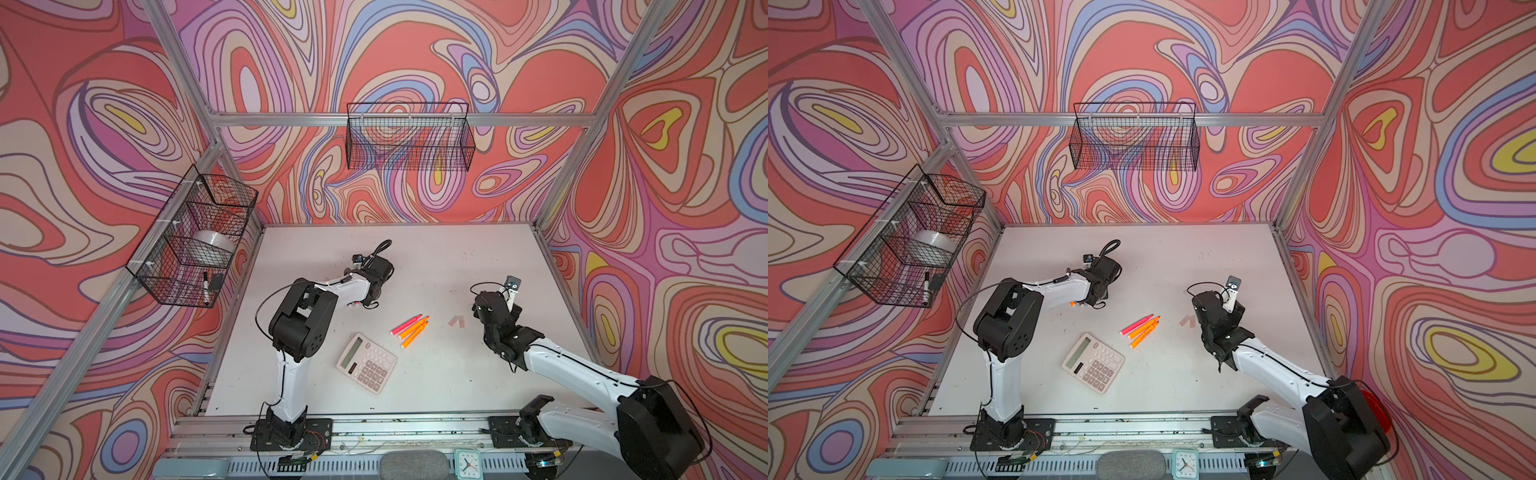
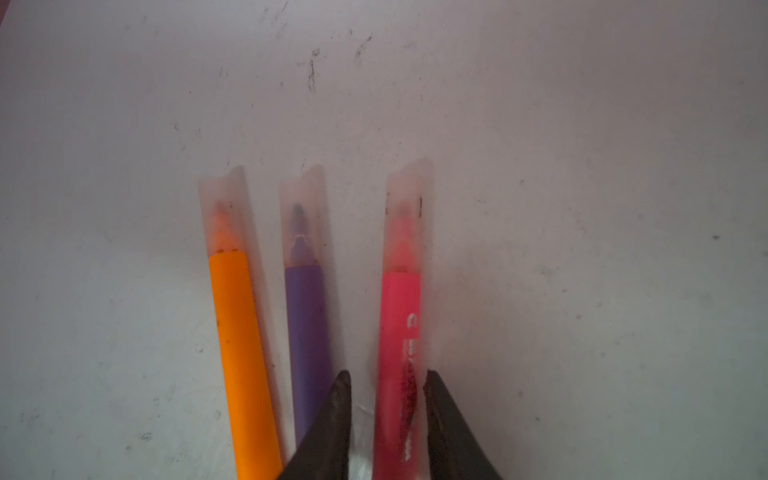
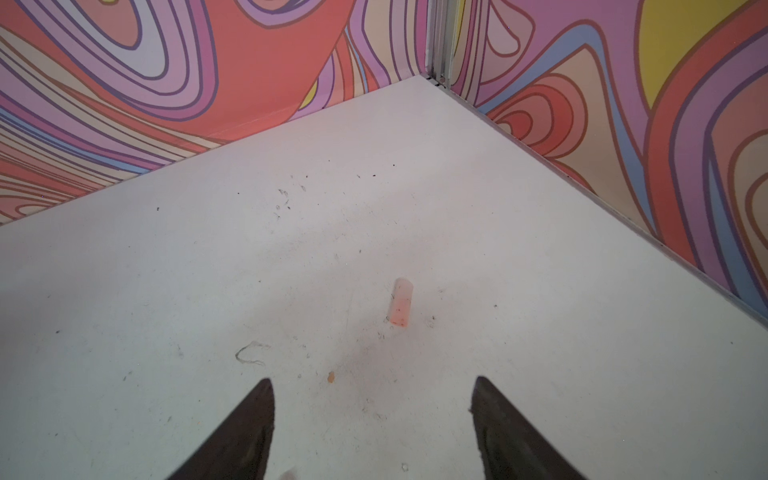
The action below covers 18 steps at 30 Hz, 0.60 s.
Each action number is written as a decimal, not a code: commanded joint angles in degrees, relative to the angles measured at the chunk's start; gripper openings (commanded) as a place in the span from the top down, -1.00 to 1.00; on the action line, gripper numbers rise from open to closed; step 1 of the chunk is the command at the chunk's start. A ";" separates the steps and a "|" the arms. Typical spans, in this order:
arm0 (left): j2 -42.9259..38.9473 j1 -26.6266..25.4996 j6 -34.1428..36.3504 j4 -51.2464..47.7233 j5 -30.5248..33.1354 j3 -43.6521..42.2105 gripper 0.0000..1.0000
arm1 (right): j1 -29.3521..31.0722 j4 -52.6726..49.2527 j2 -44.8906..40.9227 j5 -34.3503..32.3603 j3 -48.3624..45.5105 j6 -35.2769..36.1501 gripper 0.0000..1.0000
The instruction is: Insert the pens into the pen caps
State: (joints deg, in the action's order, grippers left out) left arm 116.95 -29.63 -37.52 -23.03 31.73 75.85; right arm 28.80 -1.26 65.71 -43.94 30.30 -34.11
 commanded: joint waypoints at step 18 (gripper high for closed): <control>-30.70 -18.26 14.85 6.05 -6.96 -19.25 0.30 | -0.92 1.88 1.70 0.68 0.50 1.23 -0.58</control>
State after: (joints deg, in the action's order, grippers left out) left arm 88.55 -45.23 -27.88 -19.27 28.75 60.20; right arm 28.34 0.60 67.09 -43.55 30.30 -33.19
